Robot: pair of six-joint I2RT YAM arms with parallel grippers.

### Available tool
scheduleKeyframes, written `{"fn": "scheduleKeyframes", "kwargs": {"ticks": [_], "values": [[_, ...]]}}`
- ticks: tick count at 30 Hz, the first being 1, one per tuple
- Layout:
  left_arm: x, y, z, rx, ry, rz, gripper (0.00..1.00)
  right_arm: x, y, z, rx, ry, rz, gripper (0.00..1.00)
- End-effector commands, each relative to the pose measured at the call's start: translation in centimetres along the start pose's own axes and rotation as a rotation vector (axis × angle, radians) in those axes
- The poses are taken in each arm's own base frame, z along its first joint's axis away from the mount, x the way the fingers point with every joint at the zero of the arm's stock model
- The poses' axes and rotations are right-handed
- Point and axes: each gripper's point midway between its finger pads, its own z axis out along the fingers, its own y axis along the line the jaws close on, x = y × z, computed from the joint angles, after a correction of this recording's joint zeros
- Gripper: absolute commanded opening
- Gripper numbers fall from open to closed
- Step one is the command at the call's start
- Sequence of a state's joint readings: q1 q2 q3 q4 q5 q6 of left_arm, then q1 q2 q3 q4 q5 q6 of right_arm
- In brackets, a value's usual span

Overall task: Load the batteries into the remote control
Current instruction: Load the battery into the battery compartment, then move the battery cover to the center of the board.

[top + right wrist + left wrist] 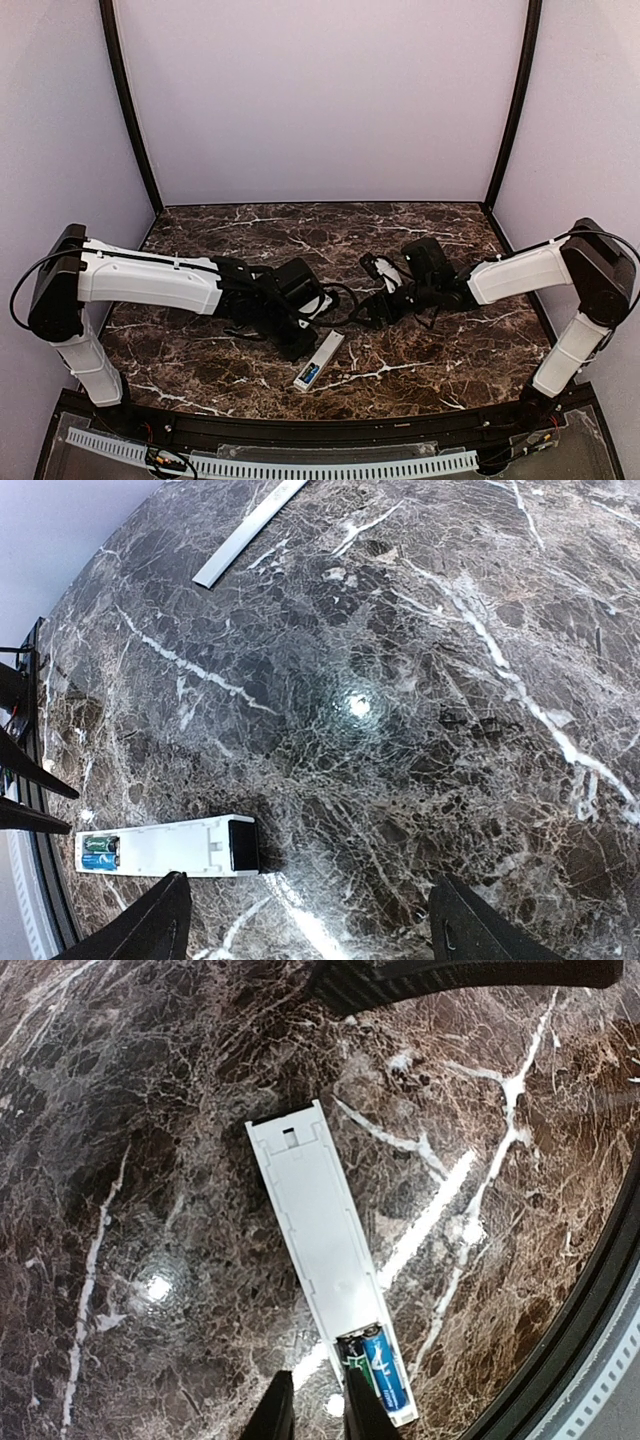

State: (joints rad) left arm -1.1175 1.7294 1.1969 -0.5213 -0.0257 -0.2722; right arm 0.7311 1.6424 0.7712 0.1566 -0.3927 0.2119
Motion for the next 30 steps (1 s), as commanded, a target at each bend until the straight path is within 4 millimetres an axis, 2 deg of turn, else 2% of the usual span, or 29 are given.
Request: {"fn": "scheduleKeyframes", "kwargs": {"ticks": [1, 7, 15, 24, 26, 28, 30], "values": [[1.4, -1.0, 0.1, 0.078, 0.030, 0.001, 0.16, 0.3, -0.2, -0.2, 0.001, -0.002, 0.009, 0.81], [2.5, -1.7, 1.3, 0.117, 0.069, 0.005, 0.10, 0.5, -0.5, 0.0, 0.007, 0.006, 0.013, 0.80], [3.9, -2.0, 2.6, 0.124, 0.124, 0.019, 0.09, 0.6, -0.6, 0.3, 0.003, 0.012, 0.017, 0.80], [4.9, -1.2, 3.5, 0.069, 0.178, 0.031, 0.09, 0.5, -0.9, 0.1, 0.007, 0.007, 0.019, 0.80], [4.1, -1.1, 2.8, 0.055, 0.155, 0.030, 0.15, 0.3, -0.9, -0.1, 0.011, -0.002, 0.017, 0.81], [2.5, -0.7, 1.4, 0.030, 0.097, 0.025, 0.25, -0.2, -1.0, -0.6, 0.020, -0.018, 0.016, 0.83], [0.3, 0.6, -0.5, -0.022, 0.017, 0.009, 0.36, -1.1, -1.1, -1.4, 0.033, -0.048, 0.010, 0.85]]}}
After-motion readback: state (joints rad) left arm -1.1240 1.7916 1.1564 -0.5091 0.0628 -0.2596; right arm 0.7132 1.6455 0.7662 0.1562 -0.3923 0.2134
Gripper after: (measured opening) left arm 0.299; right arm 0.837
